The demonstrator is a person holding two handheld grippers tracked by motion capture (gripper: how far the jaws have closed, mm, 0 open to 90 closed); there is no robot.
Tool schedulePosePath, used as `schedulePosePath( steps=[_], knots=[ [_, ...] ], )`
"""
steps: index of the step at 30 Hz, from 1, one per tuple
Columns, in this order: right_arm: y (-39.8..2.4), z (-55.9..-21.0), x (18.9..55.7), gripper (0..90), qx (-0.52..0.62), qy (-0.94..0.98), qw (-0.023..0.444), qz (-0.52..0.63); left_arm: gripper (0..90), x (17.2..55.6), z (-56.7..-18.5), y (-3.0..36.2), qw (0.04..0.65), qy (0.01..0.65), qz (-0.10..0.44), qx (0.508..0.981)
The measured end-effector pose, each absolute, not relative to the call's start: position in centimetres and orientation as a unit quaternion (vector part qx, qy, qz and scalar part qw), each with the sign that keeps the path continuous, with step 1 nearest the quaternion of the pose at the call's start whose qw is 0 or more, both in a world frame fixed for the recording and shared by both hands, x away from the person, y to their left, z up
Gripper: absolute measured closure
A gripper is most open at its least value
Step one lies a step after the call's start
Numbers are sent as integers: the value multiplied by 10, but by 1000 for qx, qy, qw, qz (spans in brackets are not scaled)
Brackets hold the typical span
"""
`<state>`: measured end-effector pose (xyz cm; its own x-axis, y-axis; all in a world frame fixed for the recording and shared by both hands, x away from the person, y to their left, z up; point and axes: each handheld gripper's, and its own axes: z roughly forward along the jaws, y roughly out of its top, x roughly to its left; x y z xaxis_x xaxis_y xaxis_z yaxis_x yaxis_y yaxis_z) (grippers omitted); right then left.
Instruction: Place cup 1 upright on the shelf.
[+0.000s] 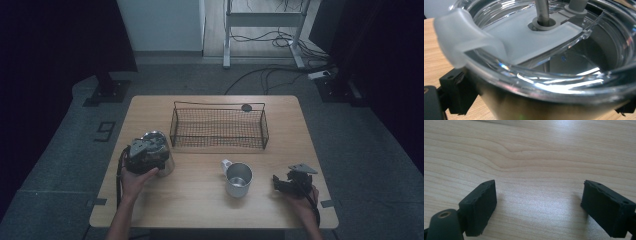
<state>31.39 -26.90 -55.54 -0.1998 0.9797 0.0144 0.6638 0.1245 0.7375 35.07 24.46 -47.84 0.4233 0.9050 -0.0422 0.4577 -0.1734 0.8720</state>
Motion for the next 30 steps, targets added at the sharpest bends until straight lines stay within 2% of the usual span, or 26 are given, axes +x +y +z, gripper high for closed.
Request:
schedulePosePath(
  steps=[30],
  knots=[
    [-269, -555, 314, 125, 581, 707, 250, 316, 42, 340, -464, 248, 459, 461, 262, 713]
  ],
)
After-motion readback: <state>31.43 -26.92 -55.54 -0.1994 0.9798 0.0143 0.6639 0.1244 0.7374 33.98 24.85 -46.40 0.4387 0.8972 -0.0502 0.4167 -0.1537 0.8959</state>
